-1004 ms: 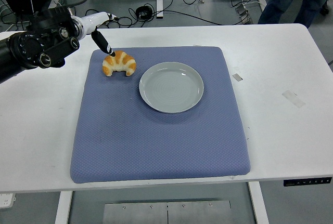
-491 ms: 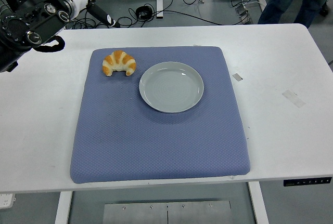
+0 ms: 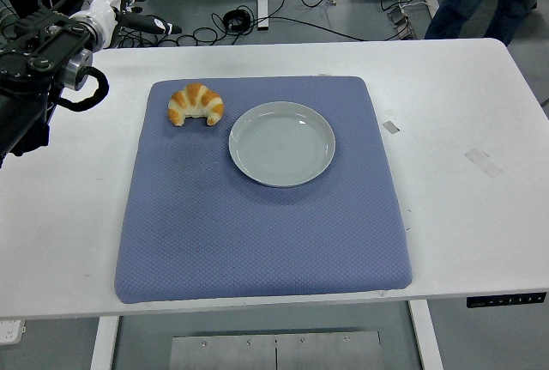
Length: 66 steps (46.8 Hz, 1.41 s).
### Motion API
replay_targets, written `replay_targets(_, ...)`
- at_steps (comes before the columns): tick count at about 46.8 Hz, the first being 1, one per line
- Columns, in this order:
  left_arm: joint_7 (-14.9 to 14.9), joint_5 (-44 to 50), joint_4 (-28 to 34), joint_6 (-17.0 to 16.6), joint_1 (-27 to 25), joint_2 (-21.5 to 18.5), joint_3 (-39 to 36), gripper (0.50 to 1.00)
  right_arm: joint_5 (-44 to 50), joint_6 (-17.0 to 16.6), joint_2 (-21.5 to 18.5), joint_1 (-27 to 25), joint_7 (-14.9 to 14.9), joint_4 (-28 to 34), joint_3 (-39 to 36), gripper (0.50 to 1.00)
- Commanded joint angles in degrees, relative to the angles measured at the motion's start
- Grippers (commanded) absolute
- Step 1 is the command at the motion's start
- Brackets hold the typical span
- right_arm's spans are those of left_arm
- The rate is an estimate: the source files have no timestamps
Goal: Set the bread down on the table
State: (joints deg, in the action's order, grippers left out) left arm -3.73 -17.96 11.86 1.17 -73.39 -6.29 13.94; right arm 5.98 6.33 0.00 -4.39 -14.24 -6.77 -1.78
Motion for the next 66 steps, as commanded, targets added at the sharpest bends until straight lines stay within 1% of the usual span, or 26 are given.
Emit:
replay_targets(1,0.04,5.81,-0.08,-0.02,0.26,-0.21,0.3,0.977,0.0,0.0,0.0,0.0,0.0,0.0,-0.06,1.0)
replay_targets(7,-0.49,13.38,-0.08,0.06,0.88,-0.74,0.47,0.977,0.0,0.0,0.0,0.0,0.0,0.0,0.03,1.0)
replay_targets(13,-0.23,15.93,-0.08,-0.11,1.76,-0.57,1.26,0.977,0.0,0.0,0.0,0.0,0.0,0.0,0.03,1.0)
replay_targets(17,-0.23,16.2,-0.08,-0.55,2.64,-0.48,4.33,0.977,0.0,0.0,0.0,0.0,0.0,0.0,0.03,1.0)
replay_targets(23,-0.23,16.9,0.01,0.33,3.87,-0.65,11.36,0.977,0.0,0.0,0.0,0.0,0.0,0.0,0.03,1.0)
replay_targets(27,-0.14,16.99,0.01,1.55,4.13,-0.65,13.04,0.977,0.0,0.0,0.0,0.0,0.0,0.0,0.02,1.0)
replay_targets(31,0.21,17.69,0.01,4.1,4.92,-0.66,13.66,0.977,0.0,0.0,0.0,0.0,0.0,0.0,0.03,1.0)
replay_targets(35,1.26,19.54,0.01,6.3,6.06,-0.74,14.71,0.977,0.0,0.0,0.0,0.0,0.0,0.0,-0.06,1.0)
replay_targets(37,2.23,19.98,0.01,6.74,6.59,-0.74,15.06,0.977,0.0,0.0,0.0,0.0,0.0,0.0,-0.06,1.0)
replay_targets(42,3.55,20.42,0.01,6.83,7.21,-0.74,16.38,0.977,0.0,0.0,0.0,0.0,0.0,0.0,0.03,1.0)
replay_targets(50,4.08,20.77,0.01,6.92,7.21,-0.65,18.05,0.977,0.0,0.0,0.0,0.0,0.0,0.0,-0.06,1.0)
replay_targets(66,4.17,20.77,0.01,6.74,6.86,0.05,17.7,0.977,0.0,0.0,0.0,0.0,0.0,0.0,0.03,1.0)
